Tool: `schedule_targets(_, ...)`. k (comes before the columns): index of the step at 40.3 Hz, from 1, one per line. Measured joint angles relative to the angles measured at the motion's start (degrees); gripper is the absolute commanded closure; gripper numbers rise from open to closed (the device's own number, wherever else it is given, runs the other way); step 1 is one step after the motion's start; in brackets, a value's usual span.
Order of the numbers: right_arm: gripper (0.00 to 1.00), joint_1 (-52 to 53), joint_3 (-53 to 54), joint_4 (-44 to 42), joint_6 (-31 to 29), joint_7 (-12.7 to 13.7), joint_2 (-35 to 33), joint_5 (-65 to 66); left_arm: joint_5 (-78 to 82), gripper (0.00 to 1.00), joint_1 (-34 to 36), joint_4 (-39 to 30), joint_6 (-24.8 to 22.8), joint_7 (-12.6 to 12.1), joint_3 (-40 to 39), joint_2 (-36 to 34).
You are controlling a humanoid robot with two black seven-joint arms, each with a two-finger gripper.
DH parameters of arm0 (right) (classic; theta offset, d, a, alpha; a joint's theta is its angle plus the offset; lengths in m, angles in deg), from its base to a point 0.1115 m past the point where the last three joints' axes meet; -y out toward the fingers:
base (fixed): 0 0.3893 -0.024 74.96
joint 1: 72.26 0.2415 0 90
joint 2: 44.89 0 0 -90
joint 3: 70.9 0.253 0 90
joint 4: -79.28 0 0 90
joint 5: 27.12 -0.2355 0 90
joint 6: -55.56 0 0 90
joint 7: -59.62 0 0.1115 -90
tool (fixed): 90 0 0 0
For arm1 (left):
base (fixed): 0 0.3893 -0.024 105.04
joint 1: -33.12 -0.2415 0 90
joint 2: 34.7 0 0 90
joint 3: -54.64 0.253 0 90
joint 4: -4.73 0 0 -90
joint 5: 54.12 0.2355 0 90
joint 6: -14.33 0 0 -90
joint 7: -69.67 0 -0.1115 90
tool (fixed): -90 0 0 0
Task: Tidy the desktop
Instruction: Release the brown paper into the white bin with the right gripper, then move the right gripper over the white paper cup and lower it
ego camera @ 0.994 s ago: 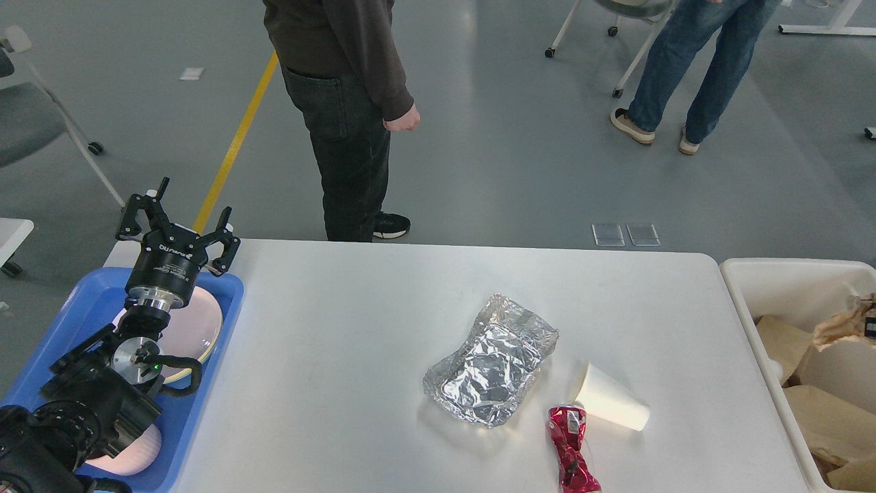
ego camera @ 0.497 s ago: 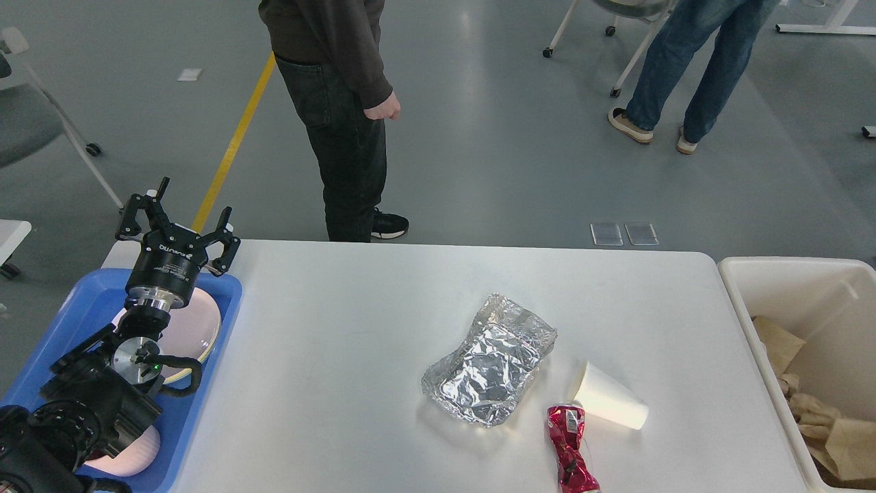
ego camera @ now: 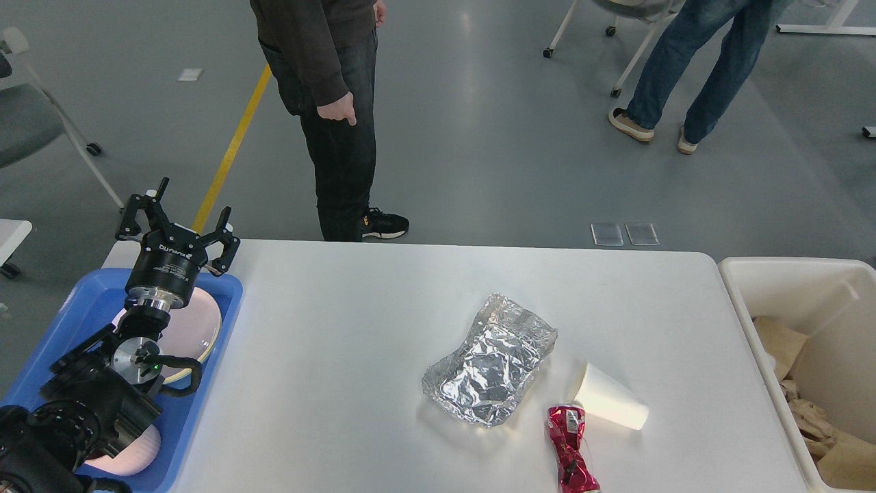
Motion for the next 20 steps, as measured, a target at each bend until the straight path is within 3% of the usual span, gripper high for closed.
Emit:
schedule_targets(10, 0.00, 11.26, -4.61, 5.71, -20.15, 0.09, 0.01, -6.75, 0.00, 0.04, 0.00, 0.00, 0.00, -0.01, 0.00, 0.00)
schedule_targets(20, 0.00, 14.04, -7.73, 12.89, -23.53, -0.15, 8.47, -10.75, 0.00, 0.04, 0.00, 0.00, 0.00, -0.06, 0.00, 0.00)
